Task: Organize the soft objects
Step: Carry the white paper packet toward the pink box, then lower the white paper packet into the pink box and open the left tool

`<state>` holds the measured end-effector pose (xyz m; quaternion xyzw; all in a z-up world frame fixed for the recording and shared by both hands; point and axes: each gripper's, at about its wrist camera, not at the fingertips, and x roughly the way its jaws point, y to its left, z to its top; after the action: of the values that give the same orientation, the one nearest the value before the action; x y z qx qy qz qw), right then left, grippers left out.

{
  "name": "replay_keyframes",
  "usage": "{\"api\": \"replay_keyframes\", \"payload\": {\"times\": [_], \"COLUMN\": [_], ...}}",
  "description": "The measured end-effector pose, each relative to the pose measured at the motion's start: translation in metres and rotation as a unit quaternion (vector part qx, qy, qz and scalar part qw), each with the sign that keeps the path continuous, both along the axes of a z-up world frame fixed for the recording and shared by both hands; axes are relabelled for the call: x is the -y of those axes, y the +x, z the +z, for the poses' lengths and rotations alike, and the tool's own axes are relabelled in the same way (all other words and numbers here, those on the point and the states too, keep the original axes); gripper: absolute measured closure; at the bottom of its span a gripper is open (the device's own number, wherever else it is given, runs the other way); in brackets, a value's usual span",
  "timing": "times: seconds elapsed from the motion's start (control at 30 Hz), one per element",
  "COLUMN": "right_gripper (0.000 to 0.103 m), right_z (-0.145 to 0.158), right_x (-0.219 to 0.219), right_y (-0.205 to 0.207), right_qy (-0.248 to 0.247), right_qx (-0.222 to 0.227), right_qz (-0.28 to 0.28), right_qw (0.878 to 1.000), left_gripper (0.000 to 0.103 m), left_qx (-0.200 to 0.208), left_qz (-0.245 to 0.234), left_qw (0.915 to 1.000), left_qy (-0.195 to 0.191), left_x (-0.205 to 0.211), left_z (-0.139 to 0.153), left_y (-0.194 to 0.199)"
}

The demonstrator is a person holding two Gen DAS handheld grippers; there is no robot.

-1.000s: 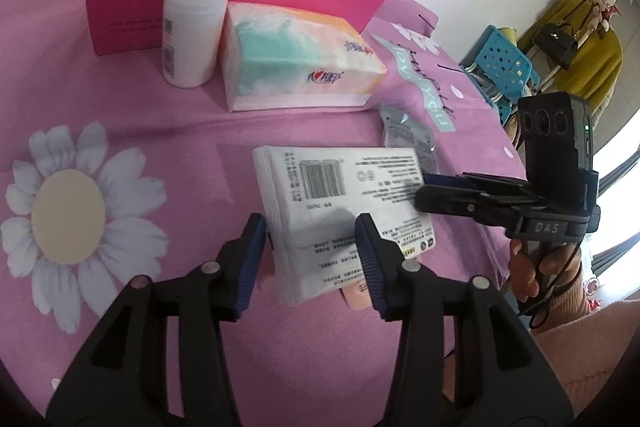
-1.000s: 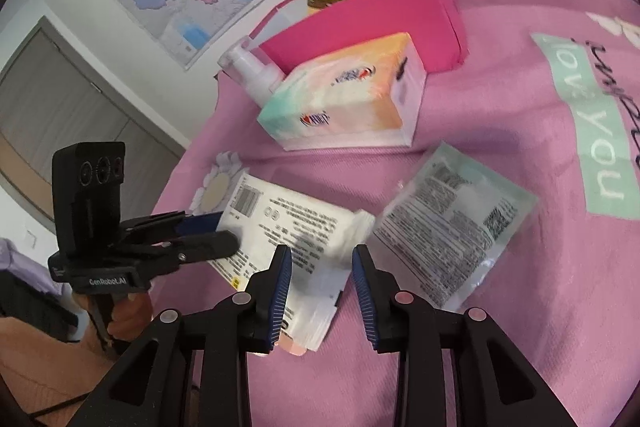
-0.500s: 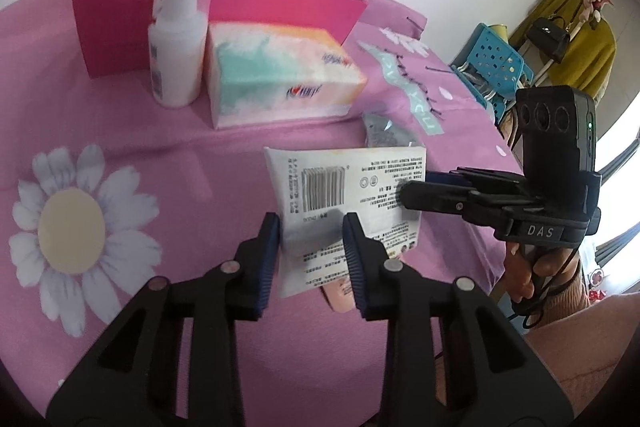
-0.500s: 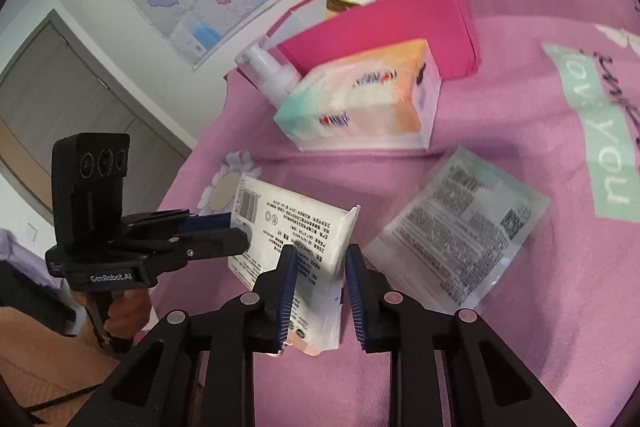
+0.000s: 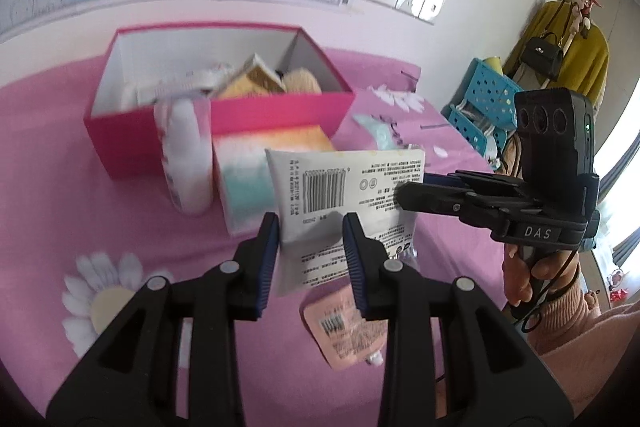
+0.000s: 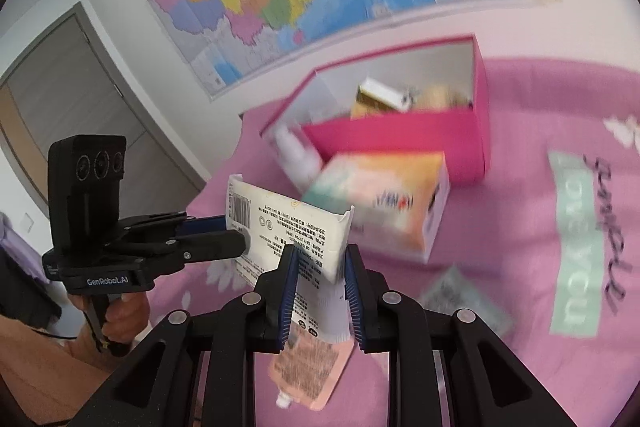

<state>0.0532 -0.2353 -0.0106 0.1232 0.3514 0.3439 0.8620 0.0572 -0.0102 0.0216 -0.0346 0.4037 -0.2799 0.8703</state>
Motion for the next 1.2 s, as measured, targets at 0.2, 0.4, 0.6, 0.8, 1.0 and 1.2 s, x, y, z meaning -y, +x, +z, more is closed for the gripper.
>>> {"api": "replay_keyframes", "payload": {"times": [0.2, 0.4, 0.6, 0.8, 1.0, 1.2], "right_gripper": [0.080, 0.080, 0.080, 0.080, 0.080, 0.080], "right_z": [0.017, 0.034, 0.044, 0.050, 0.055, 0.063], "right_x": [-0.002, -0.004, -0.003, -0.002, -0.004, -0.007], "right_y": [0.014, 0.034, 0.047, 0.059, 0.071, 0.090], "right_qy": [-0.001, 0.000, 0.001, 0.002, -0.002, -0.001], "right_qx": [0.026, 0.047, 0.059, 0.063, 0.067, 0.073], "right_qz": [0.000, -0.003, -0.005, -0.007, -0.010, -0.011], "right_qw": [1.000, 0.999, 0.998, 0.998, 0.998, 0.997], "left_gripper": [0.068, 0.068, 0.068, 0.068, 0.068, 0.068], "left_qx": [0.024, 0.044, 0.053, 0.055, 0.057, 0.065], "left_qz": [0.012, 0.020, 0.024, 0.028, 0.037, 0.047], "left_qw": [0.9996, 0.9987, 0.9981, 0.9978, 0.9974, 0.9963], "left_qy": [0.009, 0.016, 0.022, 0.024, 0.024, 0.030], "left_x": [0.003, 0.004, 0.007, 0.009, 0.007, 0.006], "left_z": [0.017, 0.031, 0.039, 0.044, 0.050, 0.057], "left_y": [0.015, 0.028, 0.038, 0.051, 0.066, 0.084]}}
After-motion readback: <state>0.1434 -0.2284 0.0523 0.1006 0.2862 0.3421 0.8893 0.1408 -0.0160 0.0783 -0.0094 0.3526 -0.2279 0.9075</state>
